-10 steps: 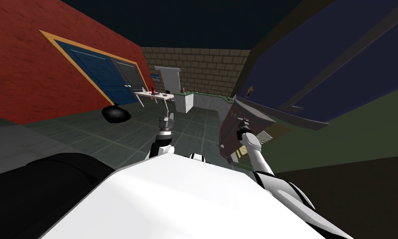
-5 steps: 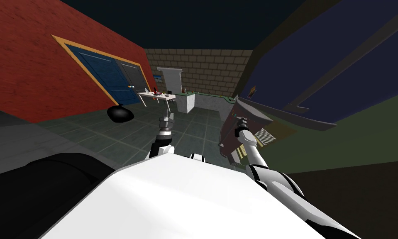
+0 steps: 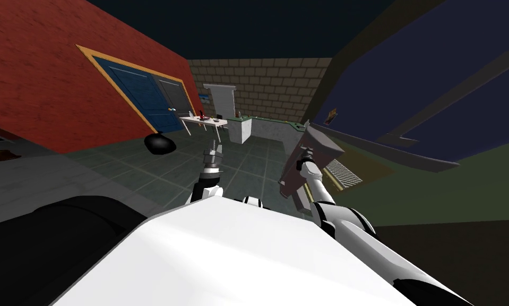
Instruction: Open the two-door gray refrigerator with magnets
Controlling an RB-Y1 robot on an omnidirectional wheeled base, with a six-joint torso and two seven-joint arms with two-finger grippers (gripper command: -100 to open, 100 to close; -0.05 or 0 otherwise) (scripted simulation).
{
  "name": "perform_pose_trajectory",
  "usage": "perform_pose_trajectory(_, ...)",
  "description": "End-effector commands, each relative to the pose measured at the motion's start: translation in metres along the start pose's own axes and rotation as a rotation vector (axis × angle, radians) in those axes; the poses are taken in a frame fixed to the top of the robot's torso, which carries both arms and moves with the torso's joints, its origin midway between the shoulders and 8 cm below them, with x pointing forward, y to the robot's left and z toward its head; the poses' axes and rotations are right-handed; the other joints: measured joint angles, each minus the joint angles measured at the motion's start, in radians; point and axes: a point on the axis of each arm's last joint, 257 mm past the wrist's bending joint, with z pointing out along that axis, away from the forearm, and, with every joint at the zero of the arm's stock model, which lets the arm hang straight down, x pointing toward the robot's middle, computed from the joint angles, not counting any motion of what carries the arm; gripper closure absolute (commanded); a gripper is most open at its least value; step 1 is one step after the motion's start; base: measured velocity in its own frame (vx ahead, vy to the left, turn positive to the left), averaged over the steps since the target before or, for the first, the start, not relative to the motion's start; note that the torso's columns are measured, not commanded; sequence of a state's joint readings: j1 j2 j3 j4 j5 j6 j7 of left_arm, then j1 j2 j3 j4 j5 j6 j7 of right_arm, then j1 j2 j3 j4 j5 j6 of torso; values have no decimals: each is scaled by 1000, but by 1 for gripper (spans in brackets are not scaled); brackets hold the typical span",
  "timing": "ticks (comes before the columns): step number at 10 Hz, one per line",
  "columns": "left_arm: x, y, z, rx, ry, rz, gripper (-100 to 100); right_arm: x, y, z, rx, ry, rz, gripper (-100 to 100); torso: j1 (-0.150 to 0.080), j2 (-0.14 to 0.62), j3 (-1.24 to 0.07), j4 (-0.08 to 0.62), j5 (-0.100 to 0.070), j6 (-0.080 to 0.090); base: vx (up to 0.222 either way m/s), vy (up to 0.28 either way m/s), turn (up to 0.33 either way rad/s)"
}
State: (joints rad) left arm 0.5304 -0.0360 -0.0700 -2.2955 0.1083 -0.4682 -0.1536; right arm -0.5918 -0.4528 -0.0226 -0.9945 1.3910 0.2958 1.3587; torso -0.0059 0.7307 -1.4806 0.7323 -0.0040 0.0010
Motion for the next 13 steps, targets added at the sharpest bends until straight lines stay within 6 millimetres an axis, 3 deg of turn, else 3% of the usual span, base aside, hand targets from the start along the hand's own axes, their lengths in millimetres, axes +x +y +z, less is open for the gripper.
perform_pose_trajectory(1, 0, 0, 0, 0, 0, 0, 0, 8, 20, 1, -41, 20, -9, 100, -4, 1, 1, -1, -2, 1, 7, 0, -9)
perform_pose_trajectory(2, 0, 0, 0, 0, 0, 0, 0, -14, 8, 7, -23, 29, -32, 100, -5, -2, -1, -3, -3, 0, -59, 98, 84)
perform_pose_trajectory(4, 0, 0, 0, 0, 0, 0, 0, -16, -4, 16, -16, 45, -28, 100, 11, 6, 4, -2, 1, -3, -36, 82, 48)
perform_pose_trajectory(6, 0, 0, 0, 0, 0, 0, 0, -8, 15, 15, -52, 60, -42, 100, 3, 8, 5, 0, 0, 1, 12, 12, -2)
perform_pose_trajectory(7, 0, 0, 0, 0, 0, 0, 0, -32, -4, 20, -21, 65, -67, 100, 1, 7, 4, -2, -2, 0, -44, 96, 76)
perform_pose_trajectory(10, 0, 0, 0, 0, 0, 0, 0, -43, -37, 29, 25, 67, -71, 100, 15, 17, 11, 7, 6, -3, -34, 67, 33)
perform_pose_trajectory(12, 0, 0, 0, 0, 0, 0, 0, -29, -5, 27, -36, 90, -75, 100, 9, 18, 12, 10, 5, 0, 2, 5, 4)
perform_pose_trajectory(13, 0, 0, 0, 0, 0, 0, 0, -31, -18, 31, -15, 87, -73, 100, 7, 15, 10, 6, 3, -1, 3, -5, -11)
